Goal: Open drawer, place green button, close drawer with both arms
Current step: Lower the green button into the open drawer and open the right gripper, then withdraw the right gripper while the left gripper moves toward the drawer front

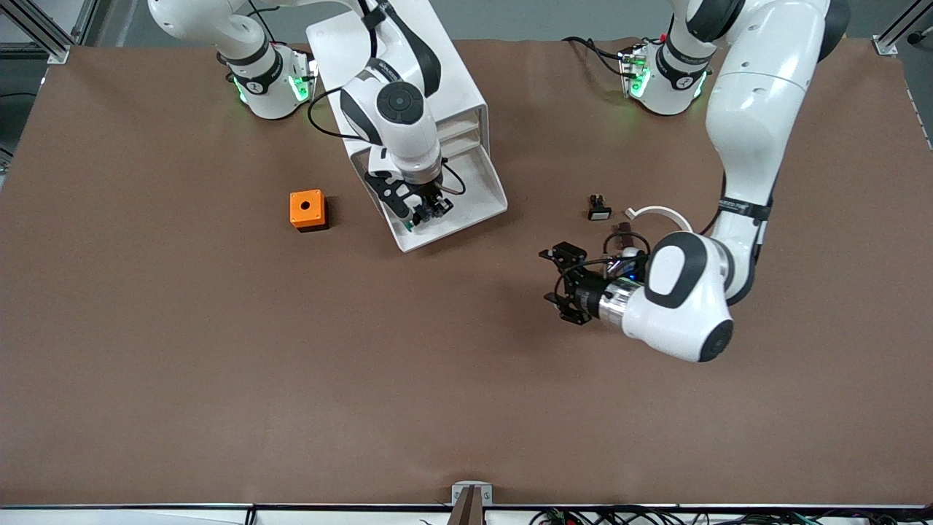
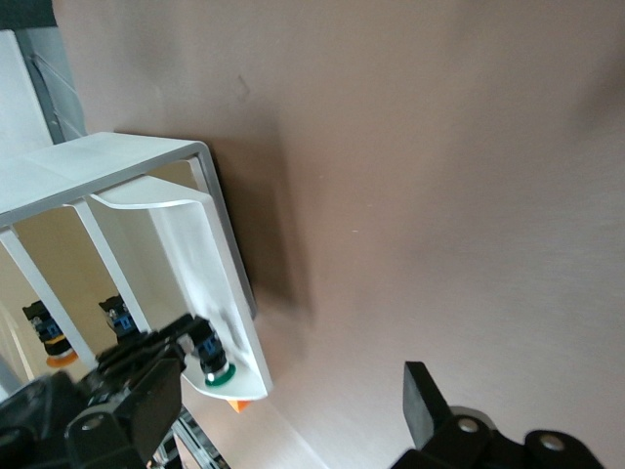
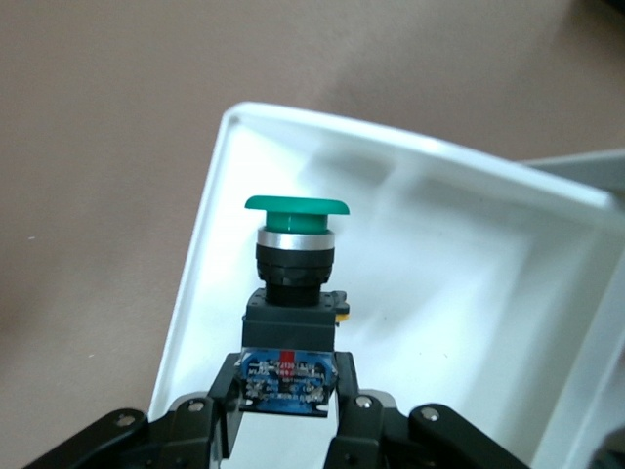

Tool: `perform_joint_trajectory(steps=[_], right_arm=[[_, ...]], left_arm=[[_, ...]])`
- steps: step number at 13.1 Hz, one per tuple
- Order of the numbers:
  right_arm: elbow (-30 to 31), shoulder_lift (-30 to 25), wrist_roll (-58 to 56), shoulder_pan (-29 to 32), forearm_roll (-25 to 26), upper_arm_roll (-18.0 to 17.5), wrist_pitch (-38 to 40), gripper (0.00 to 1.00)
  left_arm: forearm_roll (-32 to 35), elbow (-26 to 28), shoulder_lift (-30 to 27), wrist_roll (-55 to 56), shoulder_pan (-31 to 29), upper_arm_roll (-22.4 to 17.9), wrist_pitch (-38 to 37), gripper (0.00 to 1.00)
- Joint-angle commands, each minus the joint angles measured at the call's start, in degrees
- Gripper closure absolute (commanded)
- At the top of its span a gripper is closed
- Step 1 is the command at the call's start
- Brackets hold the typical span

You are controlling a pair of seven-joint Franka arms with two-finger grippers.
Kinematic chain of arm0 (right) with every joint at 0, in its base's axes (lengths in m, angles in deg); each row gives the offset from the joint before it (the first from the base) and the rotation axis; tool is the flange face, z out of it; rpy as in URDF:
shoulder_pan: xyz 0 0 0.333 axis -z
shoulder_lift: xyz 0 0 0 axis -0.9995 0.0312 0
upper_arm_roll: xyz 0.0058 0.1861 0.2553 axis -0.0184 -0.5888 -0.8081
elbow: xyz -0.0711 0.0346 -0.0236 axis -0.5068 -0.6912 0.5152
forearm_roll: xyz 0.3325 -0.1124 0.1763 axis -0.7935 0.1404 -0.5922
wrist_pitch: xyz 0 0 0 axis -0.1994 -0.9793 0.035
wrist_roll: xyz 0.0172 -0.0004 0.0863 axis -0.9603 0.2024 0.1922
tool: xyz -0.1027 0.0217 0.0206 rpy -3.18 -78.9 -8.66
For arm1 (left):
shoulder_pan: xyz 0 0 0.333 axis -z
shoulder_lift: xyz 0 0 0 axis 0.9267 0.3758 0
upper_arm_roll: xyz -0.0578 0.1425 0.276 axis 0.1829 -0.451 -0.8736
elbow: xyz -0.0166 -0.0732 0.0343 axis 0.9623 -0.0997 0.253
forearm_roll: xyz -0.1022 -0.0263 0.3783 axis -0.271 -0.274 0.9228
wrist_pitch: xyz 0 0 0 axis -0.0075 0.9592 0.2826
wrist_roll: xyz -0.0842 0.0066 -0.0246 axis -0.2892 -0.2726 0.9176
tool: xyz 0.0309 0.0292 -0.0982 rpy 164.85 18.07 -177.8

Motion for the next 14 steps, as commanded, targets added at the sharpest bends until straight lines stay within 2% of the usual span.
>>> perform_joint_trajectory(steps=[1,2,5,7,10,12,14], right_arm=[[-2.99,2.58,3.43,-1.18,-0.30,0.66,0.44,0.69],[-3.52,3.02,4.57,-1.26,-0.30,0.66,0.53,0.01],[-5.10,3.46,4.24,-1.44,-0.21,0.66,0.79,0.00],[-8.77,3.37,0.83,0.13,0.05,0.84,5.51,0.00],[-16.78,2.76,-13.38,5.84,-0.04,0.92,18.86,0.00],[-18.81,-0.03,-26.72,11.54,-0.04,1.19,25.72,0.00],[-18.99,-4.25,-43.41,20.14,0.05,1.19,30.56,0.00]], left_arm=[[5.48,0.75,-4.79,-0.81,-2.52,0.16,-1.08,0.00],[7.77,0.75,-5.76,-0.81,-2.61,-0.02,-1.08,0.00],[9.55,0.66,-6.12,-1.25,-2.69,-0.02,-0.20,0.00],[9.73,0.75,-8.31,-5.88,-2.52,-1.07,-0.20,0.00],[15.25,0.75,-9.82,-13.97,-1.56,-0.46,-0.20,0.00],[15.62,0.75,-9.82,-20.47,-1.47,0.07,0.15,0.00],[15.88,0.84,-9.47,-27.23,-0.24,0.16,1.99,0.00]])
